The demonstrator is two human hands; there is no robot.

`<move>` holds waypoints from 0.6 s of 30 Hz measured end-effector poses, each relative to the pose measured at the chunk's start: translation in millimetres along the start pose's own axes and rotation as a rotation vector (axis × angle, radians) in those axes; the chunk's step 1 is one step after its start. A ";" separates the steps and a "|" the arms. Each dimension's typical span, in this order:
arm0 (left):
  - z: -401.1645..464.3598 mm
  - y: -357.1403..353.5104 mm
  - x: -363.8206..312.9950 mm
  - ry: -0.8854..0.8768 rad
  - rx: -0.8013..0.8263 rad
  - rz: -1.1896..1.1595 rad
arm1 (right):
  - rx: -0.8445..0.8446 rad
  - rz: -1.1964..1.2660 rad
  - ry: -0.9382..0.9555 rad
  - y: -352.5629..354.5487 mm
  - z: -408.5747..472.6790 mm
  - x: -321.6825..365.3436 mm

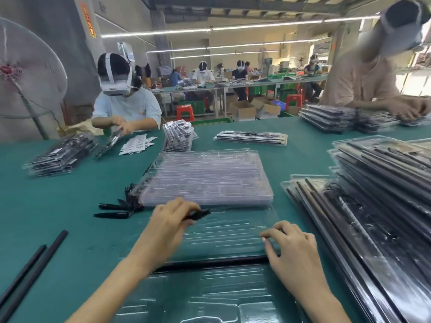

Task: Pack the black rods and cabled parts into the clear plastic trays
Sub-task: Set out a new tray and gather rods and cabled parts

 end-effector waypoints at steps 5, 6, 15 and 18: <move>-28.0 -51.7 -93.3 -0.108 0.294 -0.287 | 0.065 -0.002 -0.053 -7.0 -1.4 -4.3; -30.4 -61.6 -99.1 -0.091 0.329 -0.276 | 0.079 -0.002 -0.057 -7.7 -1.7 -4.2; -34.2 -69.5 -105.2 -0.127 0.240 -0.052 | 0.169 0.024 -0.070 -13.2 -0.8 -7.3; -33.7 -69.2 -107.0 -0.117 0.267 0.094 | 0.171 0.030 -0.075 -12.4 -1.3 -7.9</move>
Point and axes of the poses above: each hand's wrist, its own z-axis towards the middle knuckle, its own y-axis out of the back of the hand, x = y × z, the point moved 8 cm from there along z, towards the middle knuckle, and after that the axes turned 7 degrees about x, right-handed, at the moved point
